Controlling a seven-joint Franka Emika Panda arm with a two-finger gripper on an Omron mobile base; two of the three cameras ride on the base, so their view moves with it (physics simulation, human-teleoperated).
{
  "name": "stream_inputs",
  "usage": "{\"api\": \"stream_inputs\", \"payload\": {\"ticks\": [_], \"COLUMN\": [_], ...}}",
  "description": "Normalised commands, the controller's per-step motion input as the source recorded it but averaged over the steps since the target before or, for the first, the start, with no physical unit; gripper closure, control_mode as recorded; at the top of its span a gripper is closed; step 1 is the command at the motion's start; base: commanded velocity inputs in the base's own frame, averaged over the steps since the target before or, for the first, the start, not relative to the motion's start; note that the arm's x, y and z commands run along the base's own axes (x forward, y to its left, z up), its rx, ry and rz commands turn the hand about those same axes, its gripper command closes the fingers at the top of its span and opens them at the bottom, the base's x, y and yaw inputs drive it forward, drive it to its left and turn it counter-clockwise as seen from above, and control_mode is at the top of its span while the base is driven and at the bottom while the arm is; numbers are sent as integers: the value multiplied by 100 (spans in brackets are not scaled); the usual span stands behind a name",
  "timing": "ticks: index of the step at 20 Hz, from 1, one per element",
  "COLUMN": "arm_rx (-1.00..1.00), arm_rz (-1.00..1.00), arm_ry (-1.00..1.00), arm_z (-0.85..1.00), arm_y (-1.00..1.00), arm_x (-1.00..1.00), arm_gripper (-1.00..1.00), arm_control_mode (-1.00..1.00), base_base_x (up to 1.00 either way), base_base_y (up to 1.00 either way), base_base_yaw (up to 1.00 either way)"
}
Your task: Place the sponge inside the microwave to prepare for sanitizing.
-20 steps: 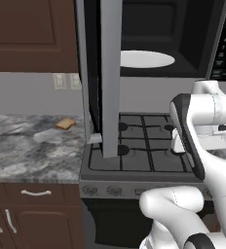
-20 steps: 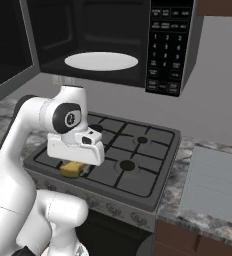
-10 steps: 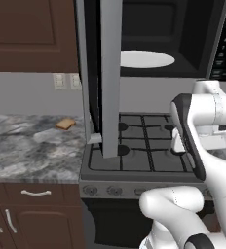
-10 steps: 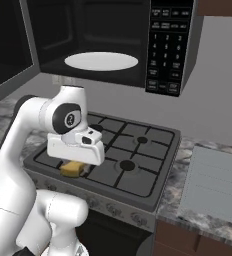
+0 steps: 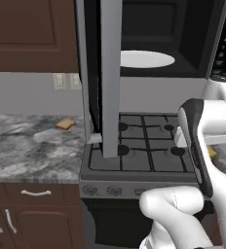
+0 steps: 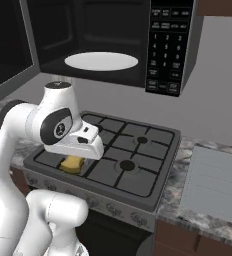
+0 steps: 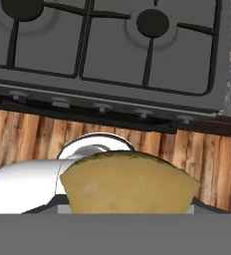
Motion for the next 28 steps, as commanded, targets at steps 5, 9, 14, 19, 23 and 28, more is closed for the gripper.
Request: {"api": "stream_inputs", "payload": {"ticks": [5,9,14,19,23,28], "arm_rx": [-7,0,4,1,-3,-1], "arm_rz": [0,0,0,1,0,0], "arm_ry": [-17,-21,-24,-31,-16,0], "arm_z": [68,83,68,47,39,29], "arm_y": [1,8,1,15,32,22], "arm_x": [-6,-9,0,5,29,41], "arm_gripper": [100,100,100,100,100,100], "arm_control_mode": [-100,-100,-100,-100,-100,-100], "base_base_x": [0,0,0,0,0,0], "base_base_y": [0,0,0,0,0,0], "base_base_yaw": [0,0,0,0,0,0]}}
